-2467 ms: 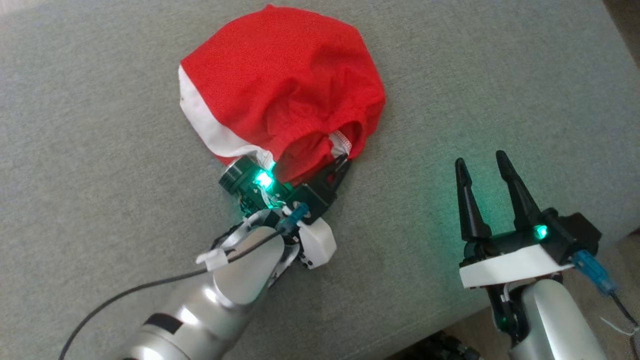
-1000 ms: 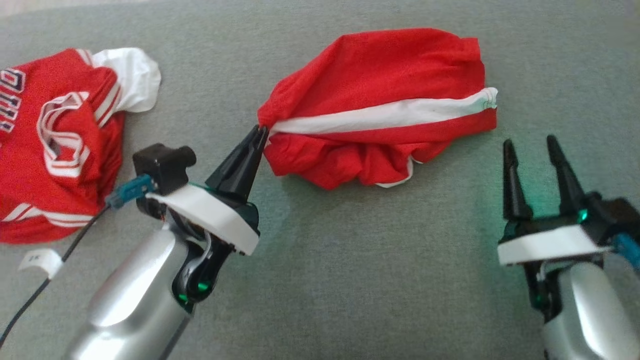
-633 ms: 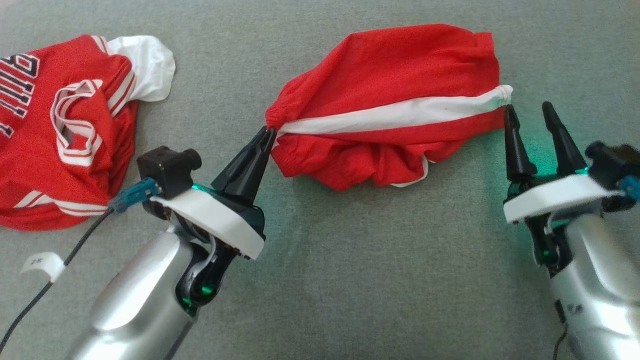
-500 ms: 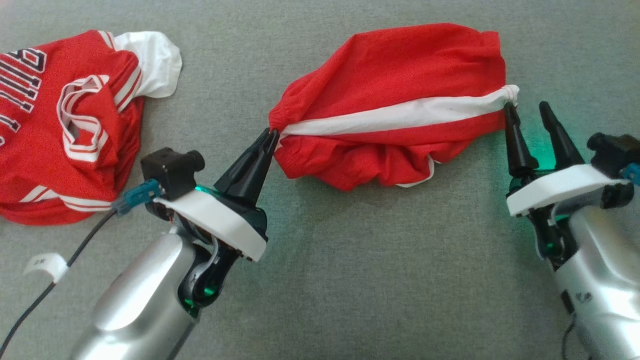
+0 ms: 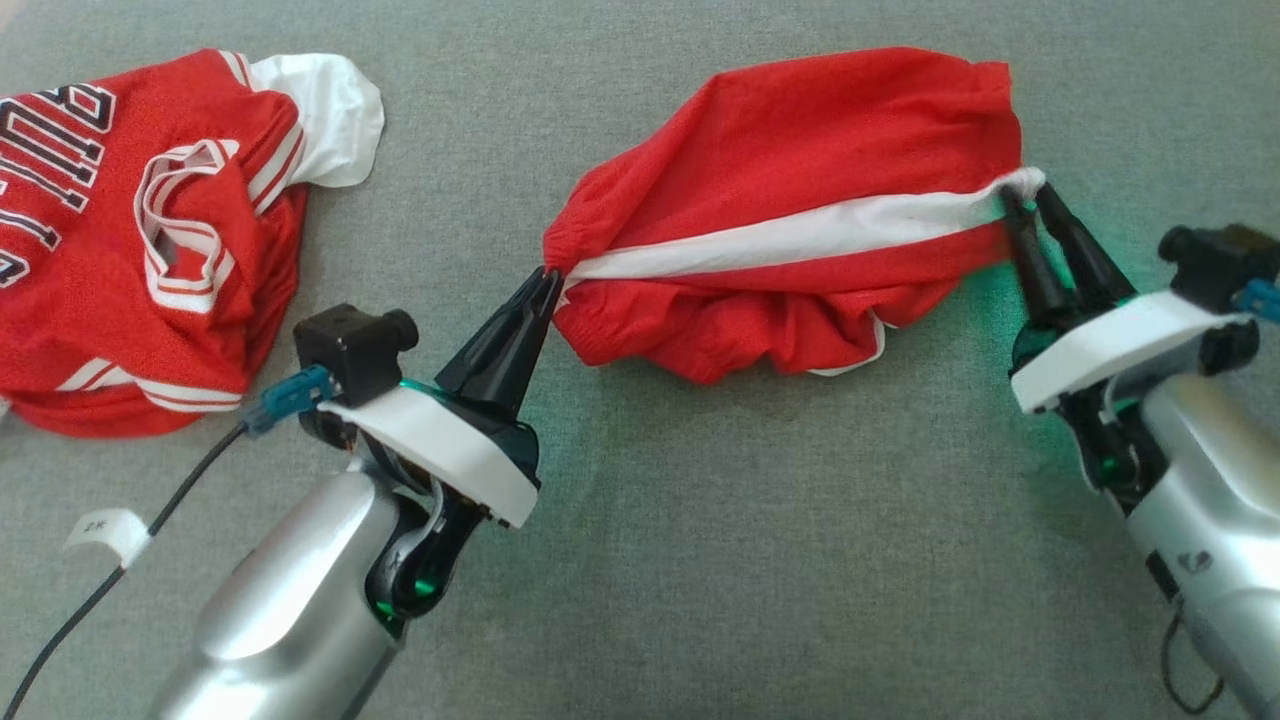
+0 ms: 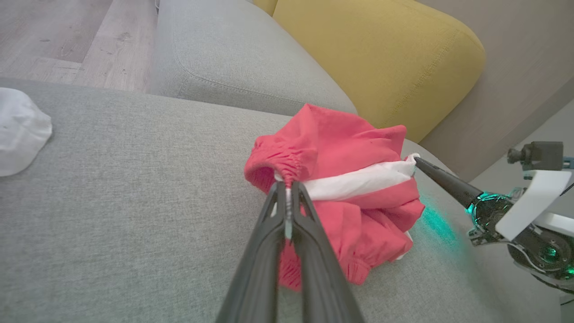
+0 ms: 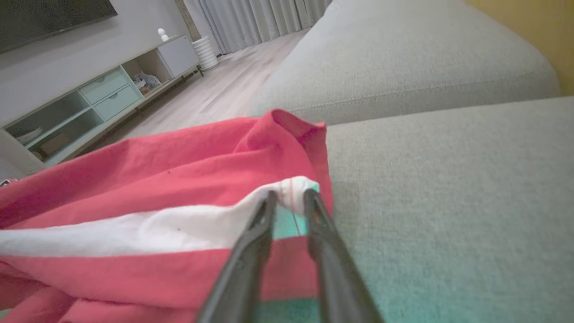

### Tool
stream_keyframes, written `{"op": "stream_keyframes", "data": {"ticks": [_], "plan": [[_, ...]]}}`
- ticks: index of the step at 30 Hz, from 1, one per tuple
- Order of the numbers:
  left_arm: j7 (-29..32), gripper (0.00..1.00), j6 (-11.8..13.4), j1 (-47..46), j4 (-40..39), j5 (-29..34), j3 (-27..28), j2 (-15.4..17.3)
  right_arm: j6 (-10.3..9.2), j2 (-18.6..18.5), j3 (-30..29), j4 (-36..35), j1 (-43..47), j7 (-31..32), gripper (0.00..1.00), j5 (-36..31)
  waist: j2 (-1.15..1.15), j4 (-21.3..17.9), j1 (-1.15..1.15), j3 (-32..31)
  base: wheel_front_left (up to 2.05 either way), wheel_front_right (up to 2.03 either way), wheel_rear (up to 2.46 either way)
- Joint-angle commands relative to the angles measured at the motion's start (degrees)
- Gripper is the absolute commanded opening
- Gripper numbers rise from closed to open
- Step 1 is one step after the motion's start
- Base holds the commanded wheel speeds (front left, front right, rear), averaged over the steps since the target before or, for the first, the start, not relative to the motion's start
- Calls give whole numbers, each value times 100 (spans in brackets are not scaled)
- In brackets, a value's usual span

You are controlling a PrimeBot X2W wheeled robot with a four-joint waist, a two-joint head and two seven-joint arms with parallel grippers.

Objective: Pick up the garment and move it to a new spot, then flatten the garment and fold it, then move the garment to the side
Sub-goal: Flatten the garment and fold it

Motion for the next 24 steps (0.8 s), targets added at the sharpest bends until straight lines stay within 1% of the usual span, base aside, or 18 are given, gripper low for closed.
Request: {"op": "stream_keyframes", "data": {"ticks": [1, 7, 10, 14, 18, 19, 20, 24], "plan": [[-57, 0, -13, -251, -150, 13, 207, 112, -4, -102, 86, -207, -106, -54, 0, 30, 0, -7, 0, -4, 0, 0, 0], [-90, 0, -14, -419, -106, 95, 239, 186, -4, -247, 179, -471, -251, -55, 0, 34, 0, -82, 0, 3, 0, 0, 0], [-102, 0, -22, -600, -107, 167, 268, 240, -4, -304, 69, -617, -384, -55, 0, 6, 0, -129, 0, 52, 0, 0, 0], [-117, 0, -56, -1172, -152, 439, 308, 374, -4, -364, -416, -872, -699, -55, 0, -189, 0, -221, 0, 186, 0, 0, 0], [-231, 0, -123, -2242, -103, 902, 333, 462, -4, -408, -1064, -1161, -1260, -55, 0, -470, 0, -379, 0, 380, 0, 0, 0], [-282, 0, -143, -2566, -67, 1051, 310, 471, -4, -414, -1228, -1227, -1435, -55, 0, -555, 0, -433, 0, 433, 0, 0, 0], [-282, 0, -143, -2566, -67, 1051, 310, 471, -4, -414, -1228, -1227, -1435, -55, 0, -555, 0, -433, 0, 433, 0, 0, 0], [-652, 0, -201, -3824, 274, 1586, 171, 384, -4, -433, -1833, -1487, -2132, -55, 0, -878, 0, -652, 0, 585, 0, 0, 0]]}}
